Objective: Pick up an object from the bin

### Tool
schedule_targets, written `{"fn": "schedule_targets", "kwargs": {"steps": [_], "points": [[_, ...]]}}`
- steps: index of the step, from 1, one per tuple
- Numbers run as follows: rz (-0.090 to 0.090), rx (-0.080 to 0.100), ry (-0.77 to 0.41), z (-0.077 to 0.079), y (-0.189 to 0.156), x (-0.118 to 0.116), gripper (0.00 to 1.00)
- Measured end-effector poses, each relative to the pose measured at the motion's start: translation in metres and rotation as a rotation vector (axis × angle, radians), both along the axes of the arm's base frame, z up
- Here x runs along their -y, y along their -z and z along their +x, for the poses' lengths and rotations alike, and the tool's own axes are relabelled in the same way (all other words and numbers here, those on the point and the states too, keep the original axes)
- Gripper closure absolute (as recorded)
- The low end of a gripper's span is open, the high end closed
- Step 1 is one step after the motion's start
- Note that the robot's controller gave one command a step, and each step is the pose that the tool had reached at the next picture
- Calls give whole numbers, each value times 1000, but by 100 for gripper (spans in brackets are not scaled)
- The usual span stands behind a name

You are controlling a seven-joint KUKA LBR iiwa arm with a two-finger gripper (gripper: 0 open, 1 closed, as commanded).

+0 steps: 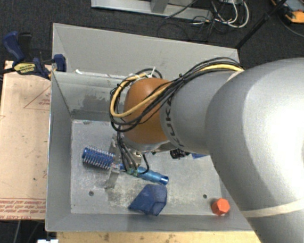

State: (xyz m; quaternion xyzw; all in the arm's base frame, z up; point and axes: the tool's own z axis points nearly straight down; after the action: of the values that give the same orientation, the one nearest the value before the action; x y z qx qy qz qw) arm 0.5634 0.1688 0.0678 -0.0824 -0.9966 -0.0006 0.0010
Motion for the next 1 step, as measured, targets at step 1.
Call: {"fn": "schedule_targets", "kwargs": {"steps": [1], "points": [[0, -1, 1, 0, 0, 0, 100]]}}
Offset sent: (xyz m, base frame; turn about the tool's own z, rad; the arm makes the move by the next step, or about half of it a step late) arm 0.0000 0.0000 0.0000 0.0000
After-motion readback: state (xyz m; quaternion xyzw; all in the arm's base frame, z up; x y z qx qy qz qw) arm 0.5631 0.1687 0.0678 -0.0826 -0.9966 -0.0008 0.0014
